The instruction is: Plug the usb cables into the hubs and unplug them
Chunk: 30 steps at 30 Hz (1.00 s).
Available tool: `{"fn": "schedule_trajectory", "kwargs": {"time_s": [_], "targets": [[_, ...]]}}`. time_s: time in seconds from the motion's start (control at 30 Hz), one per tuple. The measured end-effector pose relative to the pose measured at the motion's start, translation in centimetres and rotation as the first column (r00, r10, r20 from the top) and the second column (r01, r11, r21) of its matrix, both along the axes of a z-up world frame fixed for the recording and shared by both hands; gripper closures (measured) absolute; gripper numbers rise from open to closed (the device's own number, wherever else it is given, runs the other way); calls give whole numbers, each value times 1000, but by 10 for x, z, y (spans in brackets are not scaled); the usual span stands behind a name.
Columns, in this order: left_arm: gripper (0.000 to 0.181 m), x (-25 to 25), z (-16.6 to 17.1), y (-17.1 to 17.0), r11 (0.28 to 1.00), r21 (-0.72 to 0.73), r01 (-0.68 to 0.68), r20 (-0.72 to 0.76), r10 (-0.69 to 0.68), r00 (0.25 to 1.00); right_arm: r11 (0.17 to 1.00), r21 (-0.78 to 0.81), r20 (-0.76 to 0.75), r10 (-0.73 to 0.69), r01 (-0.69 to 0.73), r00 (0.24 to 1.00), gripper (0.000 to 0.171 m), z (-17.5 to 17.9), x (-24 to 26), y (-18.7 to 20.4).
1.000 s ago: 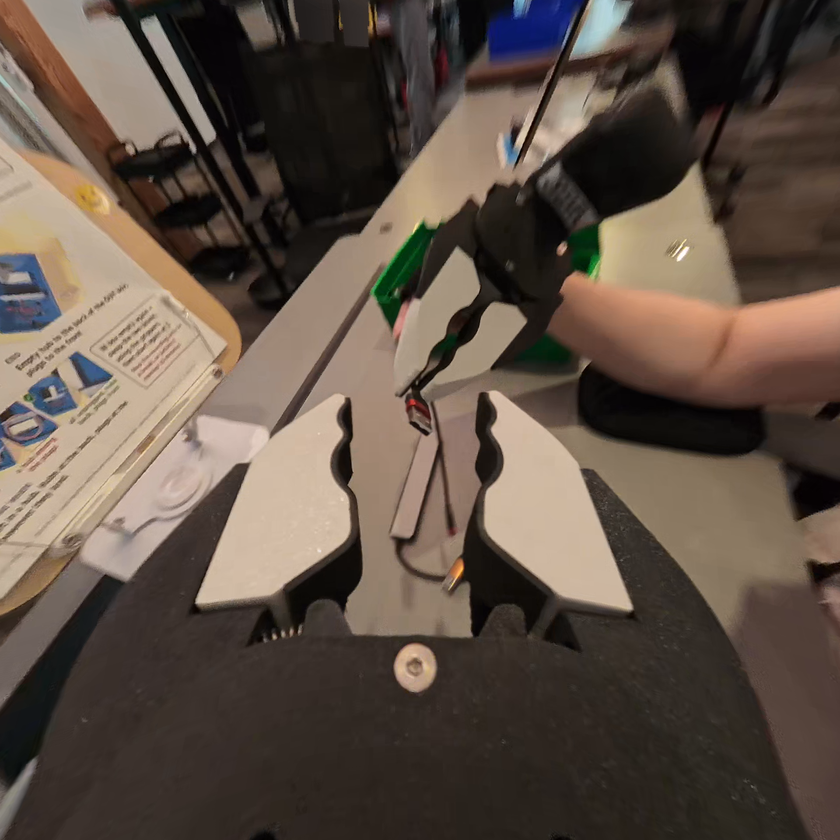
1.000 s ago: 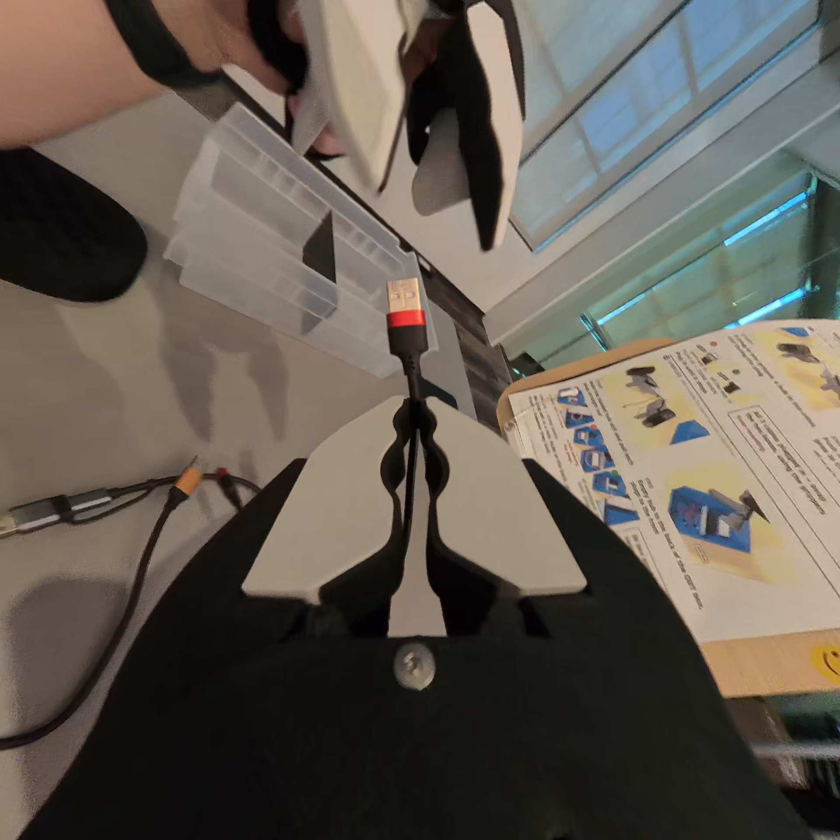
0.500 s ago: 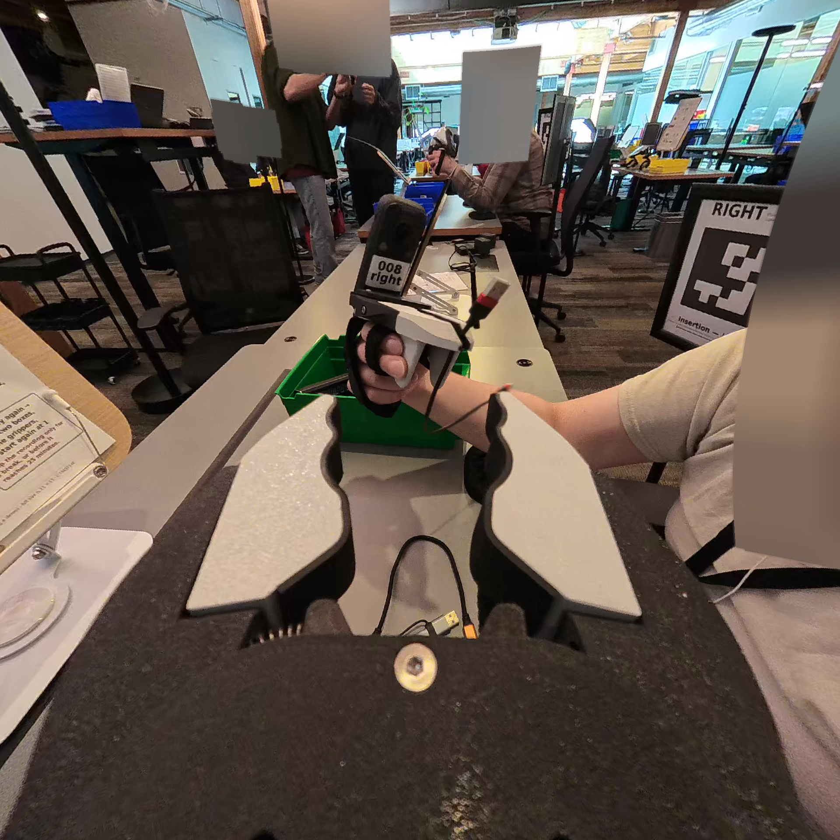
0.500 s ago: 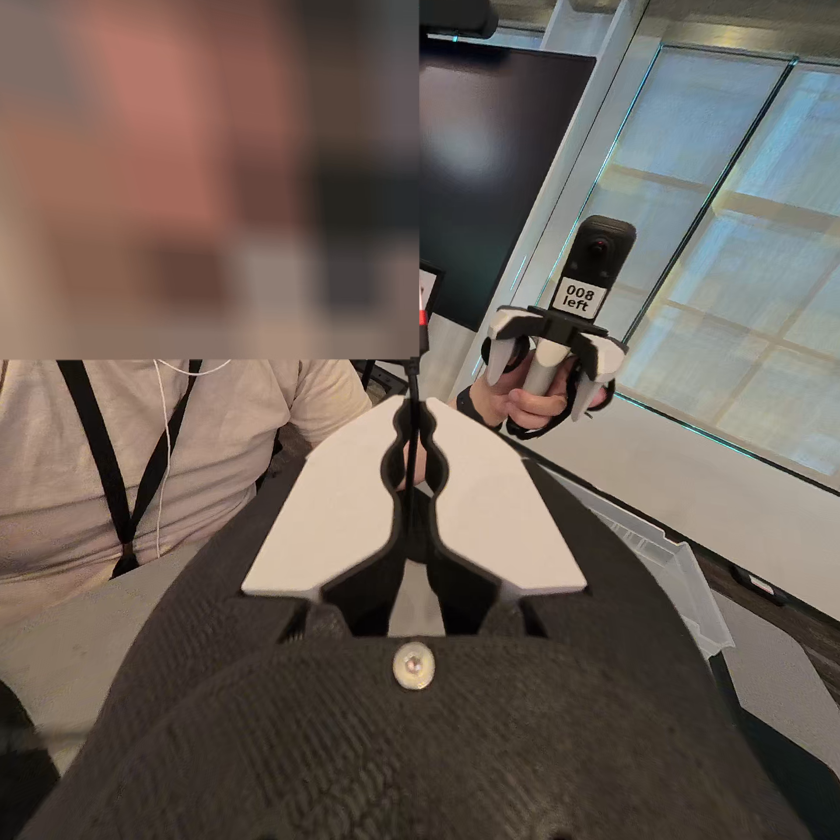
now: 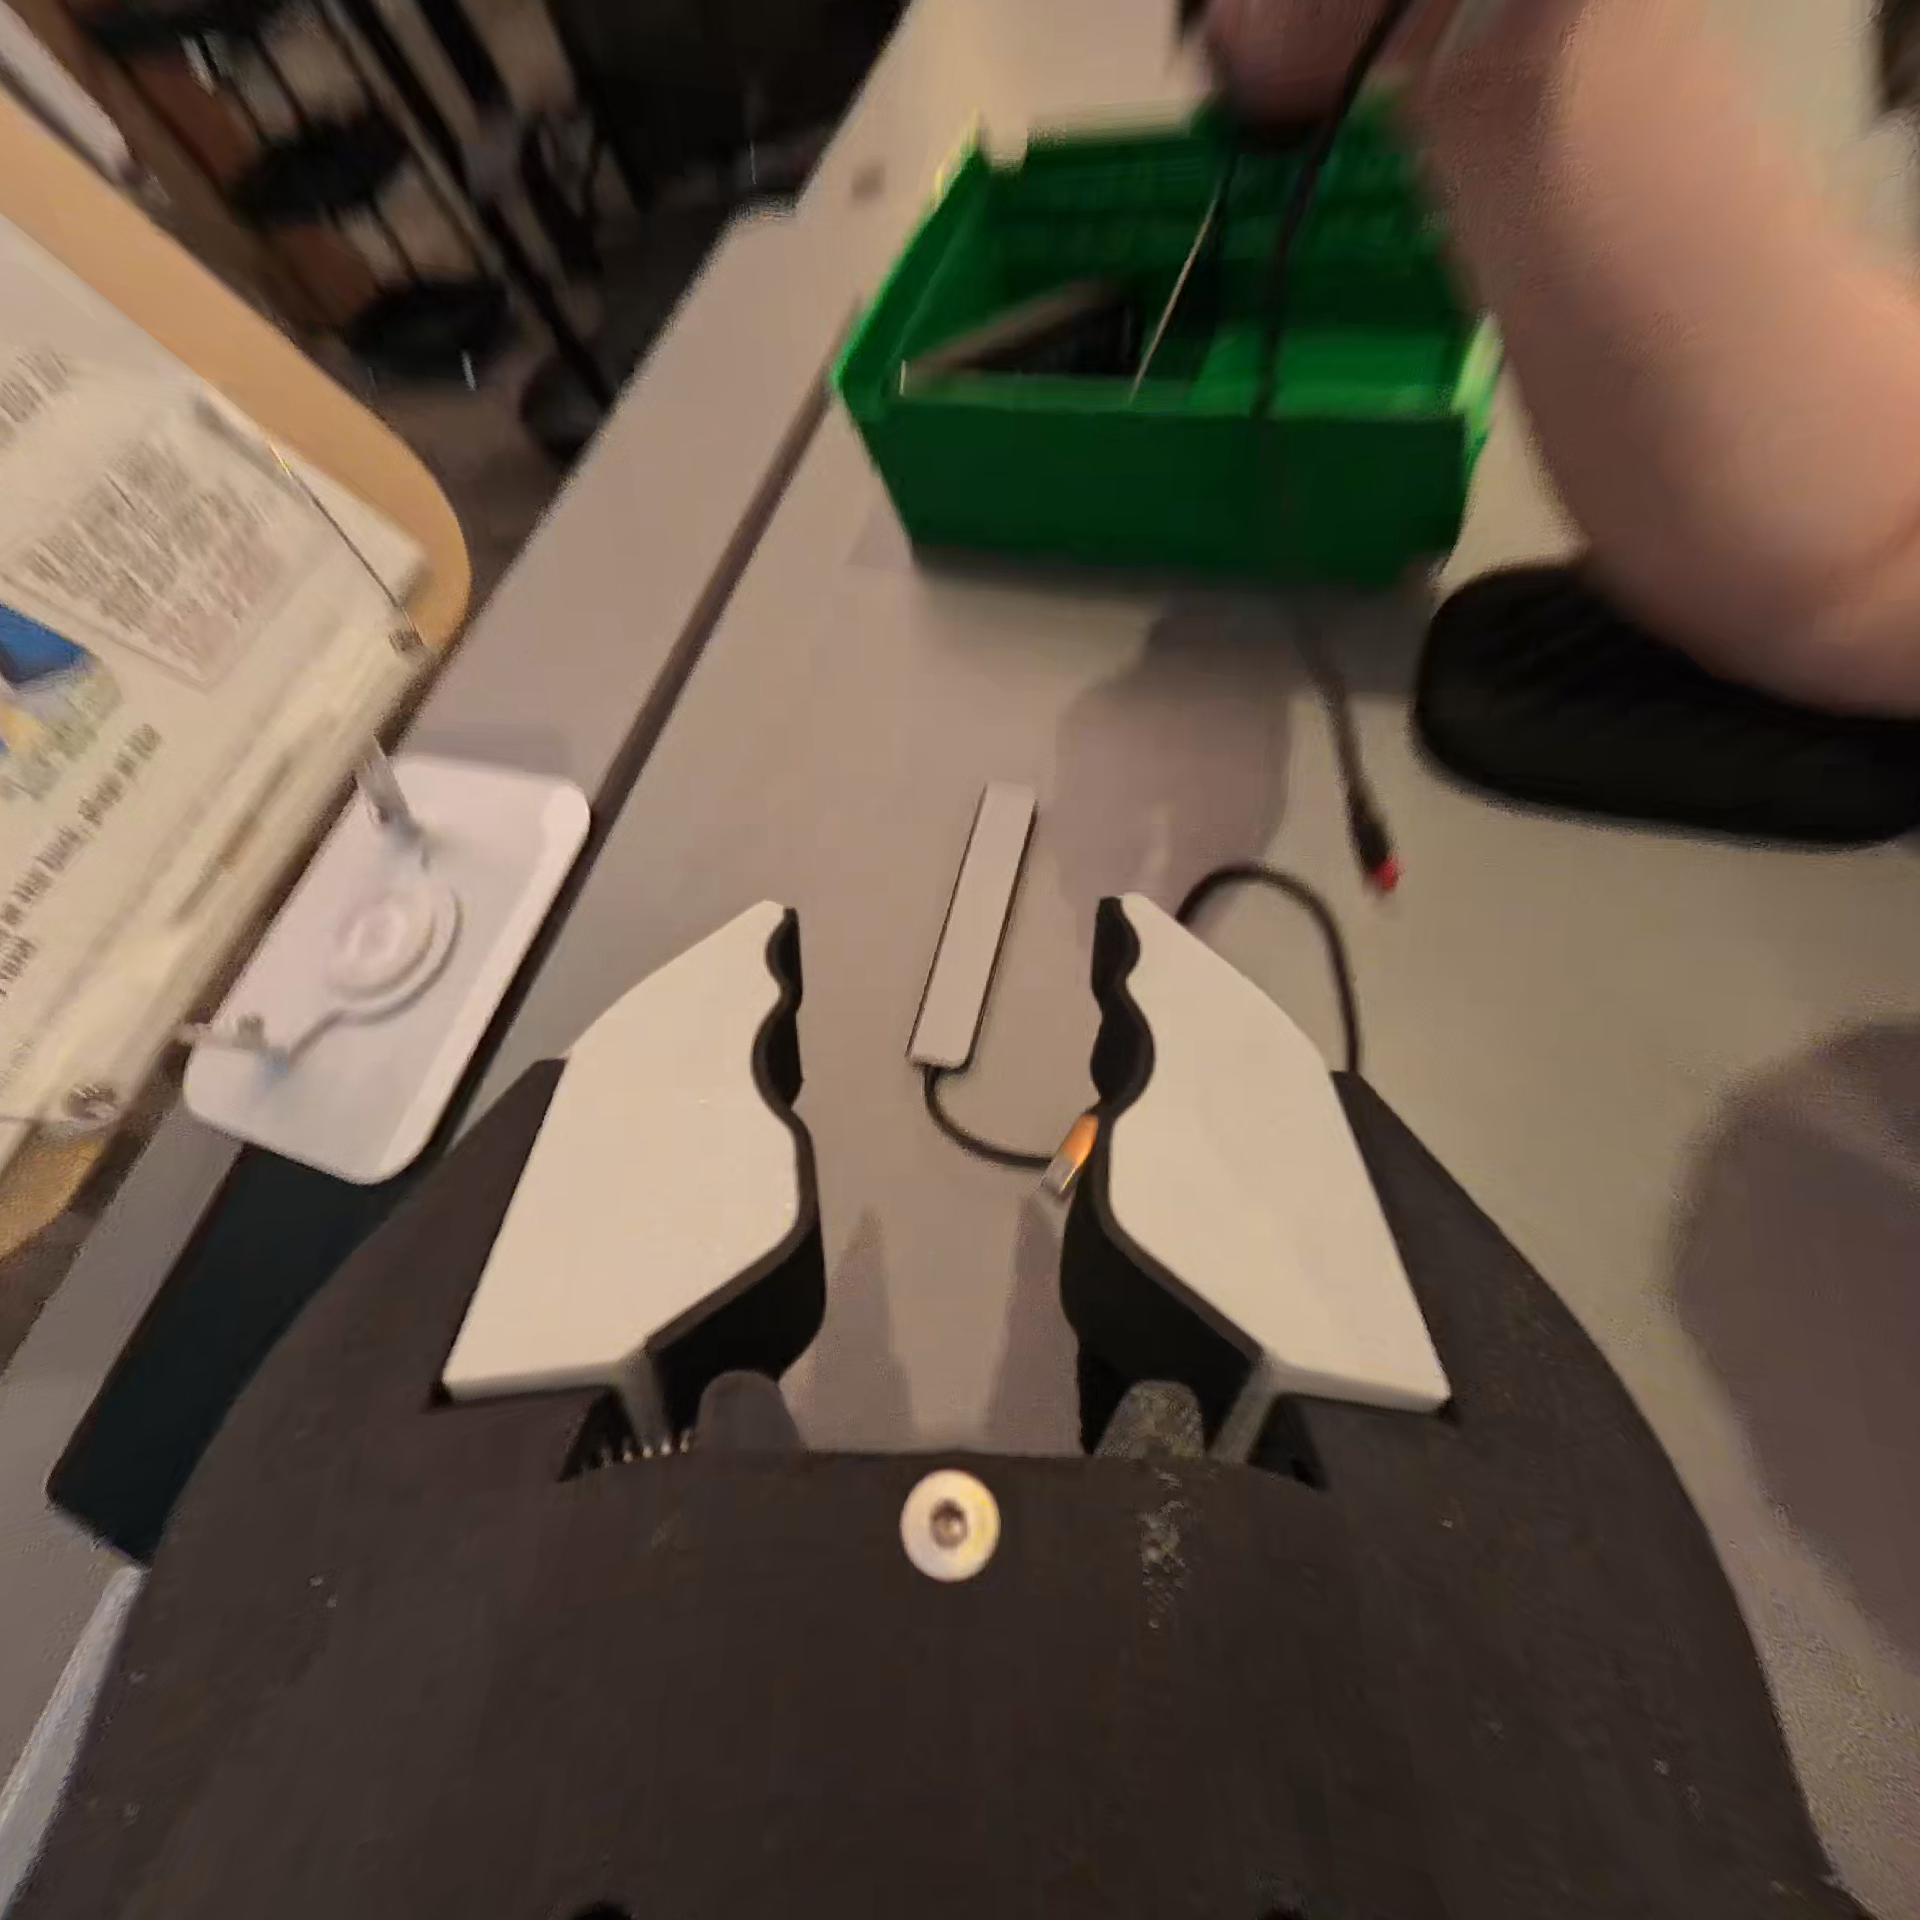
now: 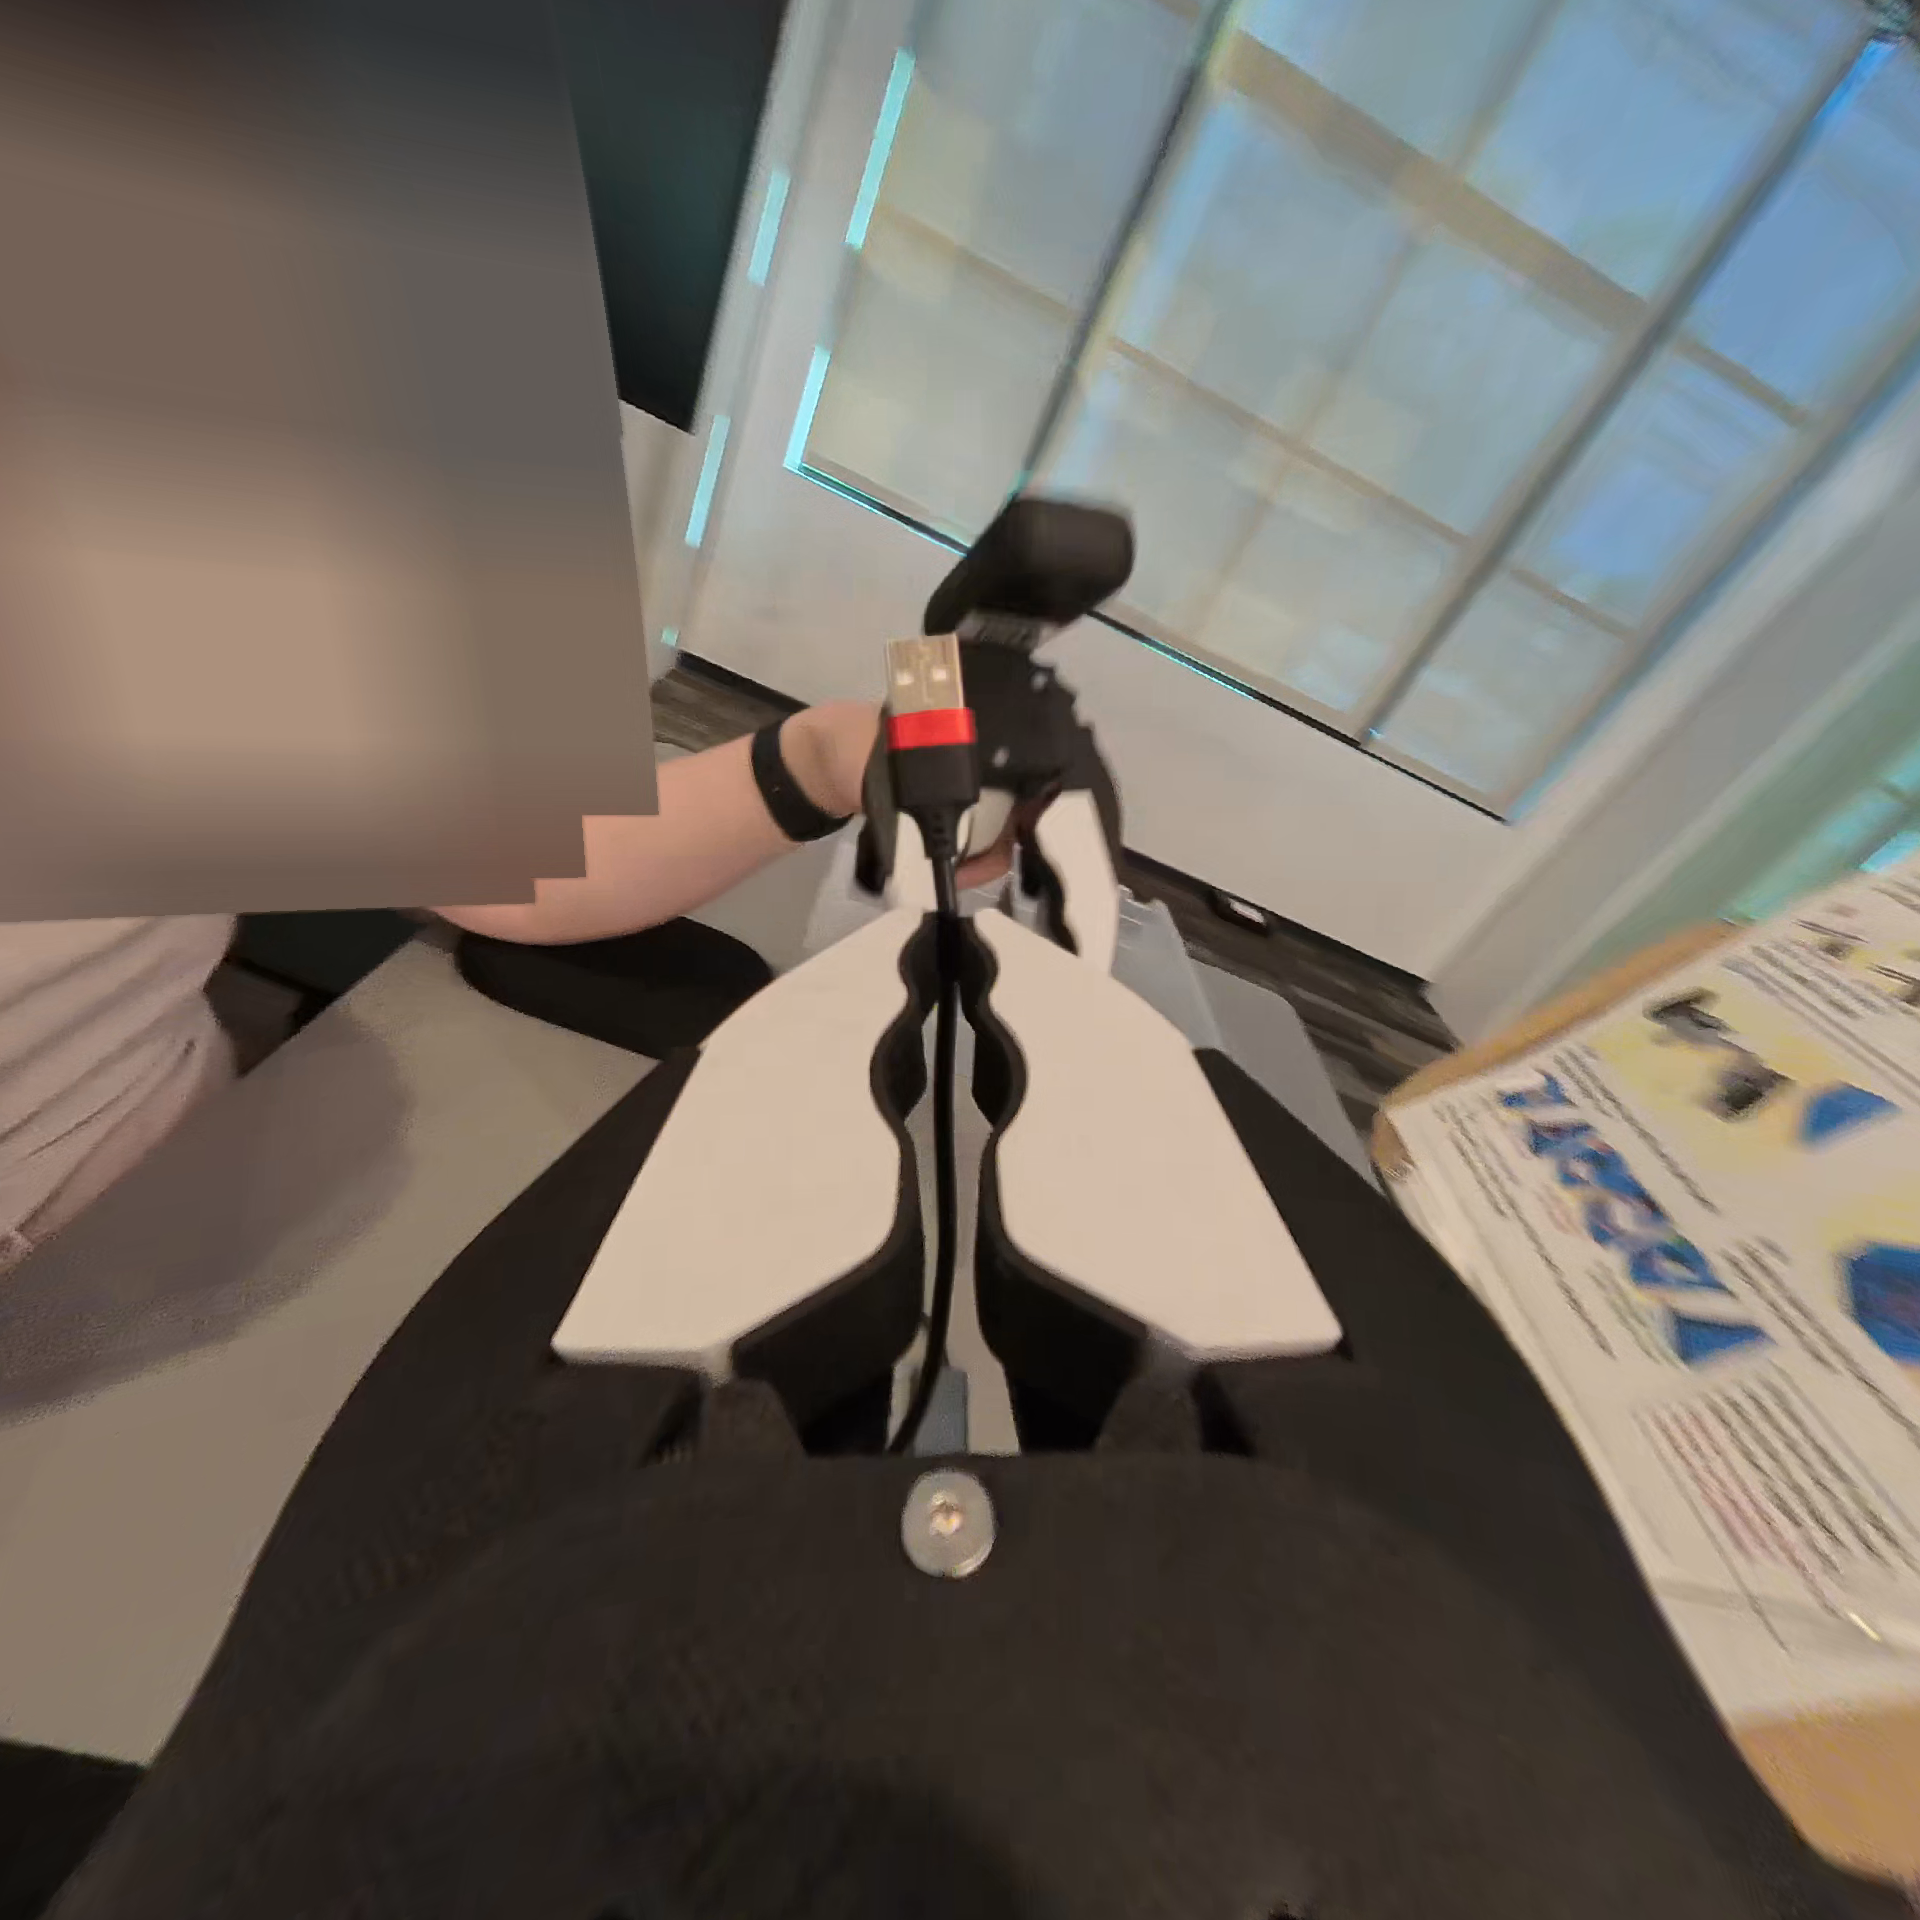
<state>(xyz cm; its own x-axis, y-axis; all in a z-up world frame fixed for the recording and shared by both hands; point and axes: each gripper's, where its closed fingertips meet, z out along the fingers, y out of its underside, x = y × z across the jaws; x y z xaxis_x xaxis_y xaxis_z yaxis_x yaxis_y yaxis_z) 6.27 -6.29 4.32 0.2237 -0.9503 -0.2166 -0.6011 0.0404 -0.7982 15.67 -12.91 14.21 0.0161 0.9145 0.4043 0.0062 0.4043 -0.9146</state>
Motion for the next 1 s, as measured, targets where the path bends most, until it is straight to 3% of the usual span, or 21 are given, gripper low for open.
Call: {"fn": "schedule_trajectory", "kwargs": {"time_s": [0.07, 0.2, 0.47, 0.6, 0.7, 0.77, 0.87, 1.0], "targets": [[127, 10, -38, 16, 1000, -14, -22, -133, 20, 991, 996, 33, 16, -85, 85, 996, 168, 8, 12, -4], [130, 43, -97, 33, 996, -86, -16, -210, -2, 978, 964, 124, 54, -243, 235, 969, 167, 15, 34, -10], [127, 38, -197, 54, 983, -173, -66, -440, -18, 898, 966, 70, -5, -250, 250, 968, 168, 20, 63, -5], [150, 38, -203, 55, 953, -287, -98, -380, -19, 925, 973, 14, -49, -228, 229, 972, 168, 22, 72, 5], [151, 35, -202, 52, 928, -353, -122, -376, -21, 927, 974, 4, -53, -226, 226, 973, 168, 21, 73, 7], [151, 34, -199, 47, 846, -492, -205, -372, 9, 928, 974, 7, -45, -225, 226, 973, 168, 20, 72, 6], [151, 40, -193, 35, 650, -720, -243, -289, 38, 957, 973, 11, -28, -230, 231, 973, 168, 17, 70, 8], [151, 41, -192, 31, 607, -770, -196, -238, 12, 971, 974, 7, -15, -228, 228, 974, 168, 14, 66, 10]]}}
